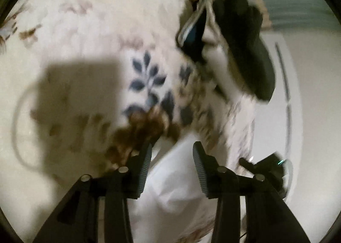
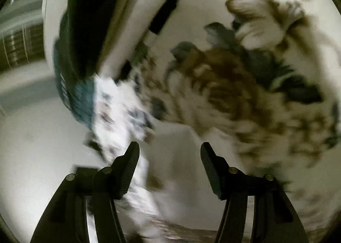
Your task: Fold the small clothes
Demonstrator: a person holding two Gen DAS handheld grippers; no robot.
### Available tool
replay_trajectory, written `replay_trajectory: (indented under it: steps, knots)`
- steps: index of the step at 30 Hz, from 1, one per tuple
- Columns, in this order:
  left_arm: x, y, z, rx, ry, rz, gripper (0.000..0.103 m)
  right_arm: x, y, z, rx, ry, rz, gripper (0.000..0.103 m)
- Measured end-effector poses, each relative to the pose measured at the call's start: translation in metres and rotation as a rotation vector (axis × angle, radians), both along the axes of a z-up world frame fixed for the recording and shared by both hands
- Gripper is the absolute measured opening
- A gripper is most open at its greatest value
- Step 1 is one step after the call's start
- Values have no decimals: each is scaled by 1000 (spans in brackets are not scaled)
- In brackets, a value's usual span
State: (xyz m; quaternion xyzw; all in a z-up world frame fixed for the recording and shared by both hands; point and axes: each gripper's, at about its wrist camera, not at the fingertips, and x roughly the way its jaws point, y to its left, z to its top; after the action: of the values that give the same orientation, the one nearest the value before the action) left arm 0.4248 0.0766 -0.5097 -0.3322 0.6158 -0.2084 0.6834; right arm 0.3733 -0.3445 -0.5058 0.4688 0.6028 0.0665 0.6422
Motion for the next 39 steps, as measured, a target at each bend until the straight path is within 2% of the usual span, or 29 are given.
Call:
replay_trajectory:
  steps: [2,5,6,7,8,9,10,13,17,21,23,24,25,27,30,31,32,33,34,36,39]
  knots:
    - [-5,-12,-10,18,5,-72,37,-7,3,-4,-59,12,87,62]
    - [-6,-33,-12,66,-59,-142,32,-11,7,-20,-97,14,166,52]
    - [-4,-39,-10,72,-81,-153,8,-12,8,-24,-108,13,187,47]
    - [-3,-44,-9,97,-99,-167,3,-8,13,-27,-126,10,212,36]
    - [-1,-46,-8,115,-113,-172,3,-4,18,-29,-153,0,238,26]
    - [-1,-45,-6,121,-131,-168,3,-1,22,-30,-173,-9,249,7]
    - [0,-43,-3,125,-145,-155,3,1,24,-28,-197,-15,248,4]
    - [1,-24,0,161,-159,-73,2,2,21,-13,-252,-65,204,2]
    - [2,12,-13,173,-105,44,3,0,10,-6,-323,-33,135,2]
    - [4,32,-27,68,-14,125,4,1,0,-13,-363,33,140,3]
    - [4,34,-30,25,11,125,15,2,-7,-16,-320,59,134,5]
    - [3,31,-29,21,11,123,32,3,-9,-17,-286,60,130,15]
    - [3,30,-29,20,0,119,42,4,-11,-17,-249,56,129,35]
    - [3,24,-30,16,-13,100,42,7,-10,-18,-208,38,131,53]
    - [6,11,-33,28,-29,72,39,18,0,-31,-158,47,158,53]
    - [6,9,-34,41,-38,72,31,20,4,-35,-146,48,158,52]
    - [7,7,-35,44,-51,66,14,22,8,-40,-130,46,158,48]
    - [9,5,-36,49,-51,59,1,24,11,-42,-131,41,156,24]
    - [10,4,-36,48,-52,55,1,25,12,-42,-153,22,154,2]
    - [14,2,-32,65,-76,54,1,26,11,-40,-163,4,127,2]
    - [20,1,-36,64,-62,45,1,22,7,-35,-184,-7,72,2]
